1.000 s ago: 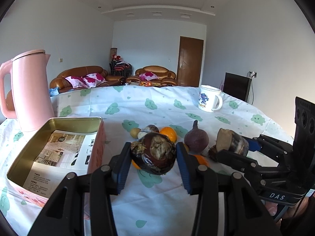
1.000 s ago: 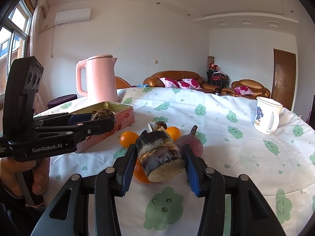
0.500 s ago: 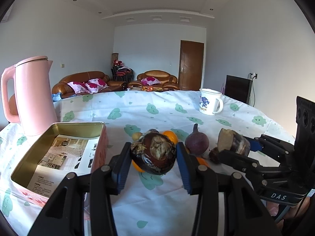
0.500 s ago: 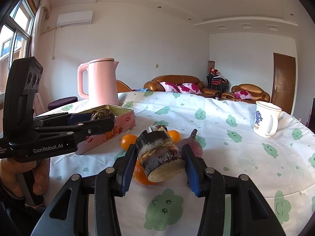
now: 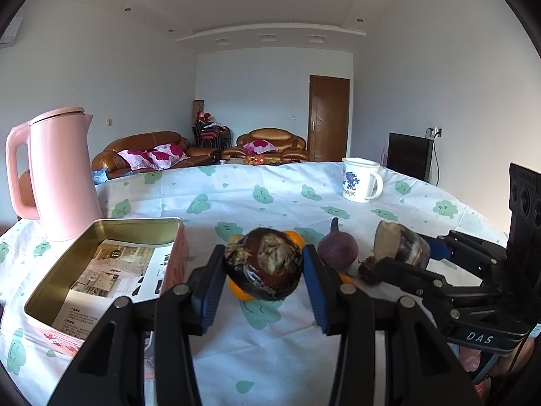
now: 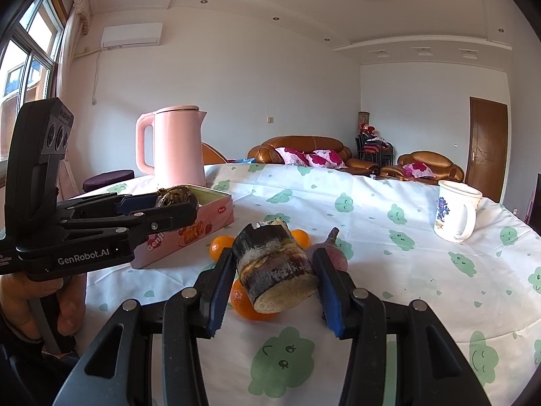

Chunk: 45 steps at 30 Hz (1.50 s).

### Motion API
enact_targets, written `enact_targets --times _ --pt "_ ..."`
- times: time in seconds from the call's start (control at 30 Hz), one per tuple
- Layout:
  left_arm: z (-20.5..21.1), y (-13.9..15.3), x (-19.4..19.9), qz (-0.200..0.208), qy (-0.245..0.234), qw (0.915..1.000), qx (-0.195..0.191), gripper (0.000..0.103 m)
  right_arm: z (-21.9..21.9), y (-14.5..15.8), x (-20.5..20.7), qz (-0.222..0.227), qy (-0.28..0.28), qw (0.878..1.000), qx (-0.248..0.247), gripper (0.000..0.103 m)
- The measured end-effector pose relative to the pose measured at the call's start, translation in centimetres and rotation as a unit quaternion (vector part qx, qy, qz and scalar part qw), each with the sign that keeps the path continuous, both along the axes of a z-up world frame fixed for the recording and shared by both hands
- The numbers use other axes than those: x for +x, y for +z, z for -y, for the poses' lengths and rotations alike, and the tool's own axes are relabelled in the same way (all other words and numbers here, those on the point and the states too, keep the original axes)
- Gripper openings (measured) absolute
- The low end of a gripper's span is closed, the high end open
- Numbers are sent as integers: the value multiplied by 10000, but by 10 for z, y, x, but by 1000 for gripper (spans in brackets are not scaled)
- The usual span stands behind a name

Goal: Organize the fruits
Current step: 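Lift both held items and carry them toward the open tin box, then move both tools with their items over the open tin box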

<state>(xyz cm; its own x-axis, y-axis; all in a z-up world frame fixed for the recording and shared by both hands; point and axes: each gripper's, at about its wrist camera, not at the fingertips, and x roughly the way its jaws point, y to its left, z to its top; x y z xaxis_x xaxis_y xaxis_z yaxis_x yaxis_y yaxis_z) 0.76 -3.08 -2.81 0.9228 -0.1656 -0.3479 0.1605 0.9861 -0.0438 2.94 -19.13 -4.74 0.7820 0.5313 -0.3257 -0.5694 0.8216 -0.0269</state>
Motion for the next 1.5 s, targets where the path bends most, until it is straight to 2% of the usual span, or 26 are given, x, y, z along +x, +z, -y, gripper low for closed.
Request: enact_targets --times 0.97,1.5 --pt "7 9 -20 461 40 9987 213 46 2 2 -16 480 91 9988 88 49" --pt "-4 18 -23 354 248 9988 227 46 0 20 -15 435 90 9990 32 49"
